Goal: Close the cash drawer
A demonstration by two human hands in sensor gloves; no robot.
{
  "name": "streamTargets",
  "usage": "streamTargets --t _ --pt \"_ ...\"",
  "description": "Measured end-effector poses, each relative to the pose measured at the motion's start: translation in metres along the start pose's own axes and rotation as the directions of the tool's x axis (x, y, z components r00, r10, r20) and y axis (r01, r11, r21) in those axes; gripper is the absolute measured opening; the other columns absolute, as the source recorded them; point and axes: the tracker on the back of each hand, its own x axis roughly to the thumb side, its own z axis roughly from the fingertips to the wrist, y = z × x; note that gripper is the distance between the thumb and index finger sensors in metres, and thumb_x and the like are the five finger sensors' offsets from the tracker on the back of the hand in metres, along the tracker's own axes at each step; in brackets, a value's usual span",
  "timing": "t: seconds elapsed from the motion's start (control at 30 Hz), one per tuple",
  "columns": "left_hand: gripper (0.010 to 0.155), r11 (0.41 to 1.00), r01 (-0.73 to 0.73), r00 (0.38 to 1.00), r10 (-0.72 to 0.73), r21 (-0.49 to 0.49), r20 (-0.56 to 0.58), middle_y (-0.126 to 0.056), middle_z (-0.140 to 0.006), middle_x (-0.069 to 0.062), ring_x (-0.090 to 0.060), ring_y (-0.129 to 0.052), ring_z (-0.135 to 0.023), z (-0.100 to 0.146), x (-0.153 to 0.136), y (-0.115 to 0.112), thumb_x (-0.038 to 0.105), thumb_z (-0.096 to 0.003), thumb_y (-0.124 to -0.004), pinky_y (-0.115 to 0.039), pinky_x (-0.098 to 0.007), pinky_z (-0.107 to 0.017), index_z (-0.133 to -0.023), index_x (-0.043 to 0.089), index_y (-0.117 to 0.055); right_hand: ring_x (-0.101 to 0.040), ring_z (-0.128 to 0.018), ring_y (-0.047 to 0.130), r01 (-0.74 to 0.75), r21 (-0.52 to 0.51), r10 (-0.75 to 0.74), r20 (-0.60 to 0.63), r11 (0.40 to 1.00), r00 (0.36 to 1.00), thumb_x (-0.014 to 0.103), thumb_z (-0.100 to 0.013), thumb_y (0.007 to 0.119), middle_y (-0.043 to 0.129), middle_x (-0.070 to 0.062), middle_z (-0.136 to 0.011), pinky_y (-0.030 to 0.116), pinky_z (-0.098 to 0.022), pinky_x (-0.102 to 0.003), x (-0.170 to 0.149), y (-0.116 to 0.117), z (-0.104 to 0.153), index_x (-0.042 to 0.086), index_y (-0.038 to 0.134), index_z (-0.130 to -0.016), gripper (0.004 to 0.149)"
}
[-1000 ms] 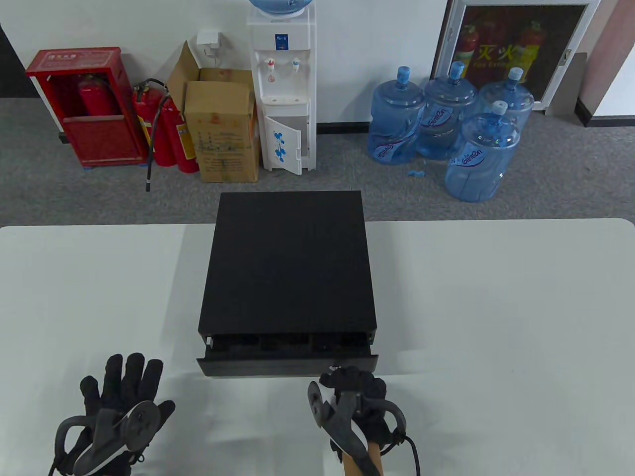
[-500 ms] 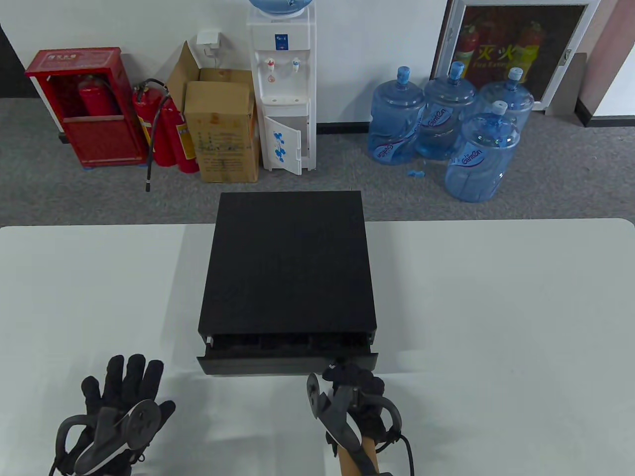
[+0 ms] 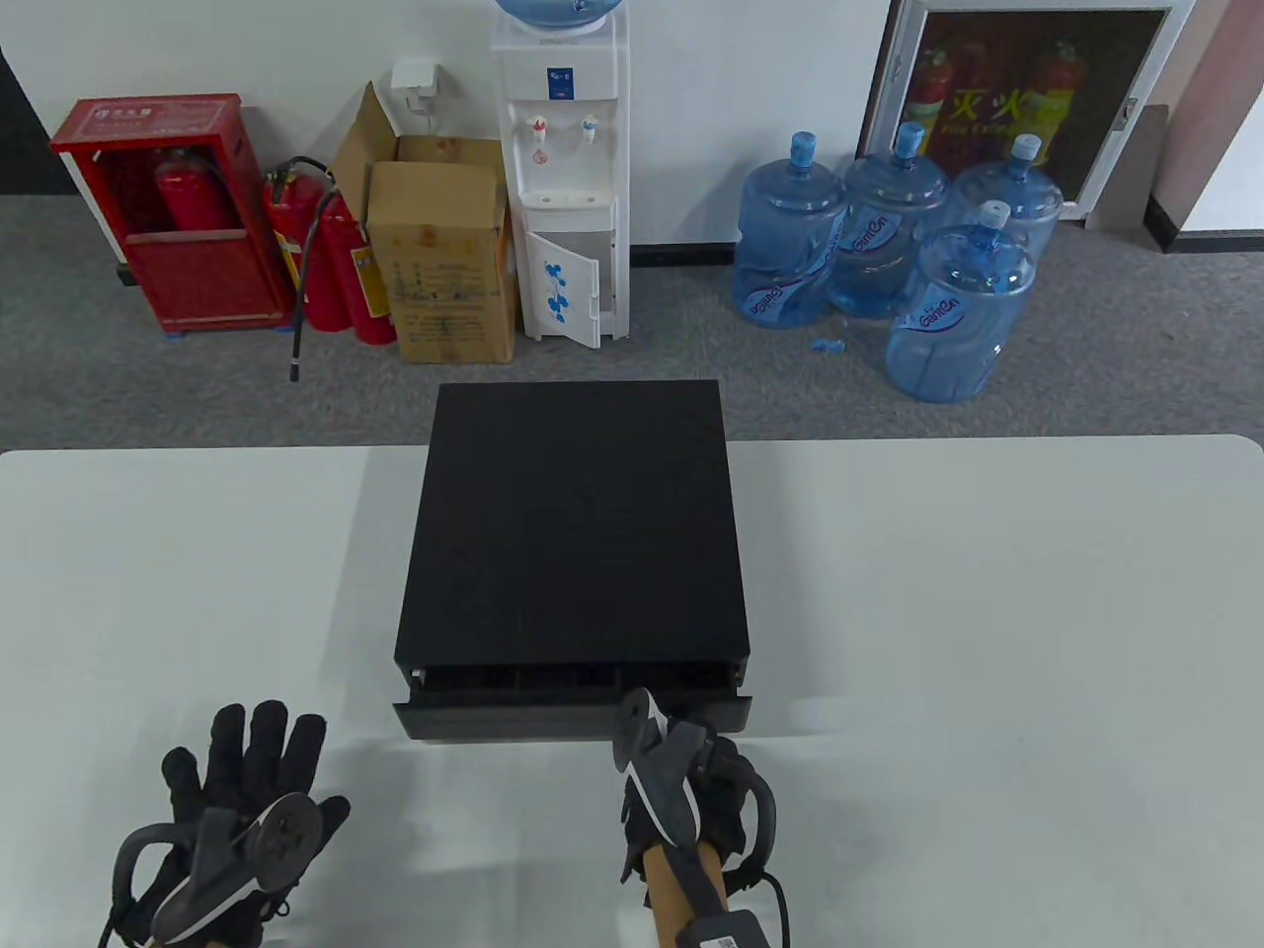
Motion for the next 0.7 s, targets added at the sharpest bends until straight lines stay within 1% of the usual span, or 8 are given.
streamTargets --t 0.1,0.23,0.53,0.7 --pt "0.082 1.0 -0.002 1.0 0.002 0.0 -0.001 -0.026 -0.13 -0.012 -0.047 -0.022 -0.12 0.0 0.0 0.0 0.07 -0.0501 -0.043 -0.029 -0.076 -0.075 -0.119 0.032 -0.02 -0.019 -0.05 0.104 -0.026 0.028 0.027 -0.018 0.999 0.999 0.05 -0.043 0.071 0.102 -0.001 -0.067 0.087 -0.05 -0.046 0.005 -0.002 -0.005 0.022 0.095 -0.069 0.045" --pt "0.082 1.0 -0.004 1.0 0.004 0.002 -0.002 -0.026 -0.131 -0.012 -0.046 -0.022 -0.12 0.0 -0.001 0.0 0.07 -0.0501 -0.043 -0.03 -0.076 -0.075 -0.119 0.032 -0.021 -0.018 -0.05 0.104 -0.037 0.029 0.038 -0.031 0.999 0.999 0.05 -0.043 0.072 0.102 -0.001 -0.067 0.087 -0.05 -0.046 0.009 -0.002 -0.01 0.022 0.095 -0.069 0.045" --pt "0.082 1.0 -0.004 1.0 0.004 -0.006 0.005 -0.028 -0.131 -0.012 -0.046 -0.023 -0.12 0.0 0.001 0.0 0.07 -0.0501 -0.043 -0.03 -0.076 -0.075 -0.119 0.032 -0.021 -0.016 -0.047 0.105 0.027 0.003 -0.027 -0.05 1.0 0.998 0.05 -0.042 0.073 0.103 0.0 -0.064 0.088 -0.049 -0.044 0.009 -0.001 -0.018 0.023 0.095 -0.07 0.045" --pt "0.082 1.0 -0.006 1.0 0.006 -0.013 0.012 -0.028 -0.131 -0.011 -0.046 -0.024 -0.12 -0.001 0.002 -0.001 0.07 -0.0501 -0.043 -0.03 -0.076 -0.075 -0.119 0.032 -0.022 -0.016 -0.046 0.105 0.058 0.008 -0.057 -0.056 0.998 0.997 0.051 -0.042 0.073 0.103 0.0 -0.064 0.088 -0.048 -0.044 0.009 0.0 -0.023 0.023 0.095 -0.071 0.045"
